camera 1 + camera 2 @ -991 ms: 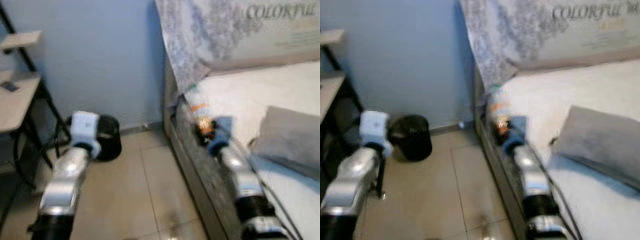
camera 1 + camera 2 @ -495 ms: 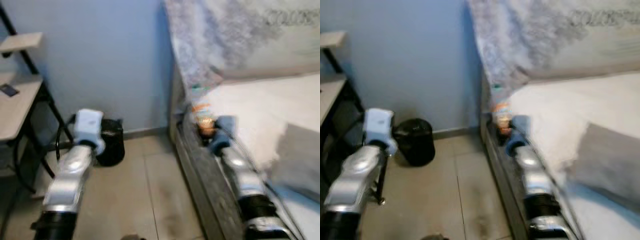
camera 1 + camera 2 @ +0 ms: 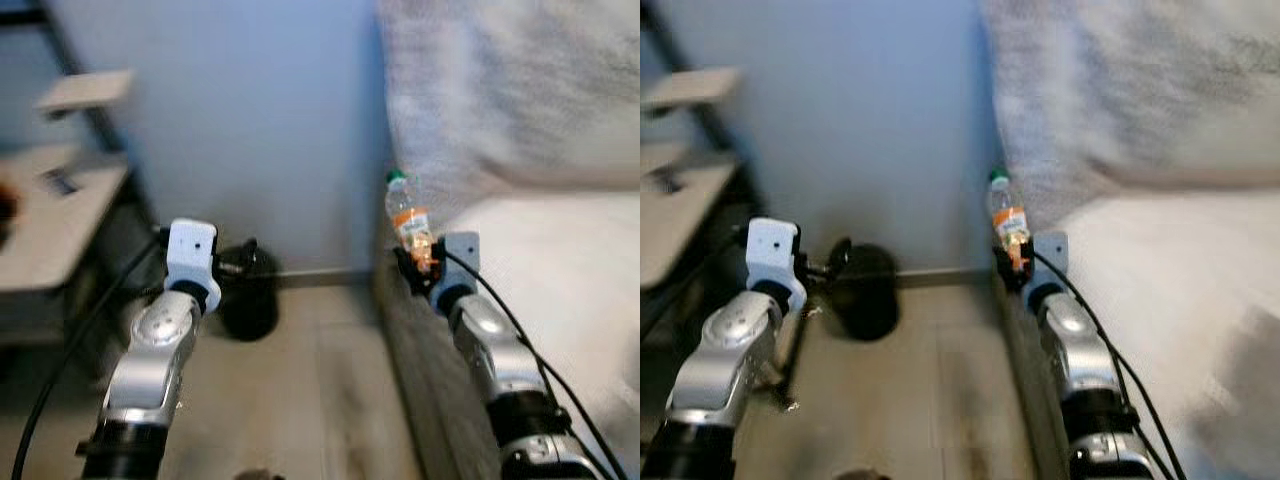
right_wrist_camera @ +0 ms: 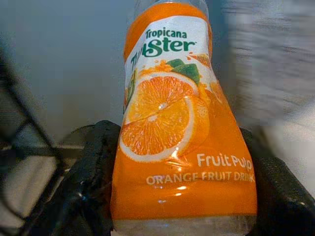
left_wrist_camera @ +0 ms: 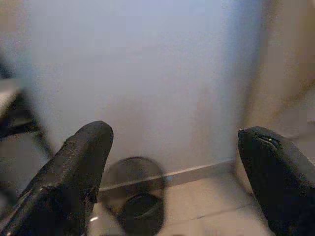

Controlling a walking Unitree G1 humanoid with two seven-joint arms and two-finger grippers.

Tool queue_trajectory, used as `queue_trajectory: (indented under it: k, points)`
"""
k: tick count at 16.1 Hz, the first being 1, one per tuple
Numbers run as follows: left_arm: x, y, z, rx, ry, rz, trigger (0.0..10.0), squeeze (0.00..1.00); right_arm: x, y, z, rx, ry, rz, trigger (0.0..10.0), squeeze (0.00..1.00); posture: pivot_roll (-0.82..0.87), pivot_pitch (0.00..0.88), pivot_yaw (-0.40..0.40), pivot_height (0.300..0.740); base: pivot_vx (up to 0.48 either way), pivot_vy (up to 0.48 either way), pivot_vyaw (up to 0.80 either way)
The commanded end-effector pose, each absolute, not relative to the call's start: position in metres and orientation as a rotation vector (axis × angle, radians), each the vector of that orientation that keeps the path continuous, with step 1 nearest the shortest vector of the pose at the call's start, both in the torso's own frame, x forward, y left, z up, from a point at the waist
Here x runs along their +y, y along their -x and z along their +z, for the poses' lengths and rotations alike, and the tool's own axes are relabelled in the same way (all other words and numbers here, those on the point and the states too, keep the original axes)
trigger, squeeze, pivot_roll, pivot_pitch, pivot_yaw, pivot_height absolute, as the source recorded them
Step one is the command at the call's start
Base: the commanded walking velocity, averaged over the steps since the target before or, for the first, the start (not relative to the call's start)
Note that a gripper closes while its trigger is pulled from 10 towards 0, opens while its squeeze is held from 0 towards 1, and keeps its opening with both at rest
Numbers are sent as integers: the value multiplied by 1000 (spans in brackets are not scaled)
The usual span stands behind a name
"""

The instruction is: Clean up the room

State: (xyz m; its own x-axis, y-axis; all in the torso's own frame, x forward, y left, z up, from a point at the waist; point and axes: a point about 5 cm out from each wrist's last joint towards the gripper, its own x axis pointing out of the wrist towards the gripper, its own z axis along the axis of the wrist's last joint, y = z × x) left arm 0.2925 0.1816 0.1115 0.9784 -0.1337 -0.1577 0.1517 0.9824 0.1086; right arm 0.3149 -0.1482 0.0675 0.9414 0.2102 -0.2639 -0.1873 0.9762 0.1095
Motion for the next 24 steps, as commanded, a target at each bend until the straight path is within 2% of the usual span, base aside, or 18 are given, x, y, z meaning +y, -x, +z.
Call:
queue_trajectory:
  k: [1, 13, 18, 24]
  points:
    - [191, -291, 112, 154, -138, -124, 10000, 0, -137, -318, 75, 245, -98, 232, 10000, 0, 2, 0, 47, 740, 420, 0, 0]
    - [189, -290, 111, 164, -158, -149, 10000, 0, -142, -316, 70, 269, -56, 215, 10000, 0, 6, 0, 42, 740, 422, 0, 0]
    - [187, -289, 110, 168, -168, -164, 10000, 0, -143, -315, 66, 288, 2, 233, 10000, 0, 6, 0, 43, 740, 422, 0, 800]
    - [184, -288, 109, 175, -186, -184, 10000, 0, -145, -310, 56, 339, 89, 287, 10000, 0, 7, 0, 46, 740, 423, 0, 0]
